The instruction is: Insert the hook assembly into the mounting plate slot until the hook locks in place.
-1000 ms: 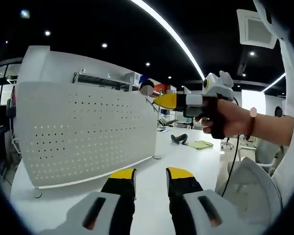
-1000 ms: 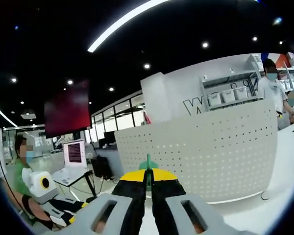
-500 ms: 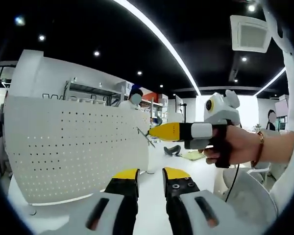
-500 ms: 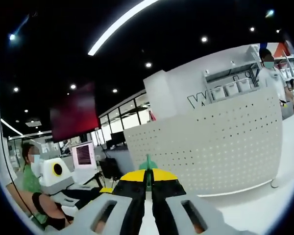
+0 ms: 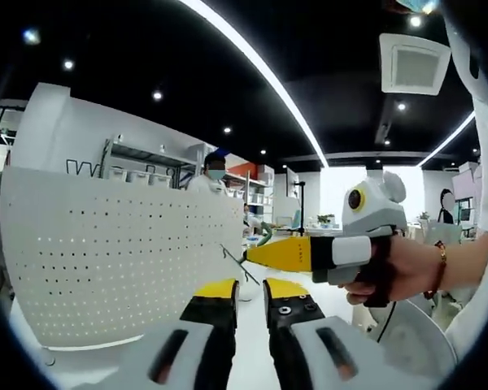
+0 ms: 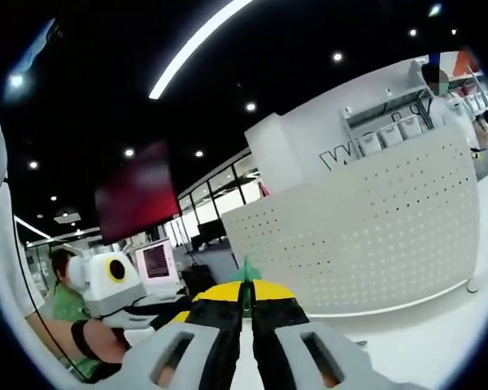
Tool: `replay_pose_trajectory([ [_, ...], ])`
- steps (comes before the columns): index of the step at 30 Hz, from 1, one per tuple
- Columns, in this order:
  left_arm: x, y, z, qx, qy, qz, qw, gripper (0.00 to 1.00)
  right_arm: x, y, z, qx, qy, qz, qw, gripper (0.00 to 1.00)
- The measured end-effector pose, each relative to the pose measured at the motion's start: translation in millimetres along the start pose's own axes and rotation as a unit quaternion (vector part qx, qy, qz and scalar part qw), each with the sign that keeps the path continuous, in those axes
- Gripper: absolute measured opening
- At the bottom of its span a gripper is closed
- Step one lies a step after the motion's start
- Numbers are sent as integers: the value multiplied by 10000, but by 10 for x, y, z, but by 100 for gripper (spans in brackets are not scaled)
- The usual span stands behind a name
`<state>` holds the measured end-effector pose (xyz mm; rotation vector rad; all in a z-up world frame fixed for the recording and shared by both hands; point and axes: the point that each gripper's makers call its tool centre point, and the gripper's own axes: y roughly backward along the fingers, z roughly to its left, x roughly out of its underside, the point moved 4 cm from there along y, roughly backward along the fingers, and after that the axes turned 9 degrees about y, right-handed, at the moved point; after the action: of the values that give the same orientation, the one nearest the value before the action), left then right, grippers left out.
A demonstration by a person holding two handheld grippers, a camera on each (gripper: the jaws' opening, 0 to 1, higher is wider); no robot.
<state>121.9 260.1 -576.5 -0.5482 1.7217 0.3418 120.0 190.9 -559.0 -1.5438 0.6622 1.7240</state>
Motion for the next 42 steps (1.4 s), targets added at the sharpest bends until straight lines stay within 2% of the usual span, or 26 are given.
replay_pose_trajectory([
  [5,-23,14,58,-74,14,-57,10000,7,36,1,58,-128,-129,17,9998,2],
  [9,-33,30,85,-101,-137,-45,9998,6,55,2,67,-163,-190,52,9997,2],
  [13,-59,53,94,-76,-477,-57,9988,4,94,9,60,-193,-285,191,9992,3],
  [18,-96,70,73,21,-523,-109,9986,3,76,31,66,-170,-133,93,9997,3],
  [21,-70,66,69,2,-622,-14,9981,3,99,30,56,-177,-292,183,9992,3],
  [24,-79,72,54,22,-779,-14,9970,2,137,41,42,-117,-311,320,9989,3],
  [25,-55,63,48,36,-1068,137,9942,2,131,44,47,-141,-431,294,9985,3],
  [26,-60,53,38,49,-1180,101,9929,2,134,50,47,-111,-528,313,9981,3],
  [29,-68,50,34,41,-1104,81,9938,2,122,53,55,-144,-550,206,9982,2],
  [36,-44,35,19,-9,-1233,115,9923,2,178,49,54,-79,-663,325,9972,2],
  [39,-50,32,18,-6,-1221,74,9925,2,172,53,54,-52,-633,258,9976,2],
  [42,-21,27,20,-35,-1451,155,9893,2,186,49,51,-21,-605,353,9975,1],
])
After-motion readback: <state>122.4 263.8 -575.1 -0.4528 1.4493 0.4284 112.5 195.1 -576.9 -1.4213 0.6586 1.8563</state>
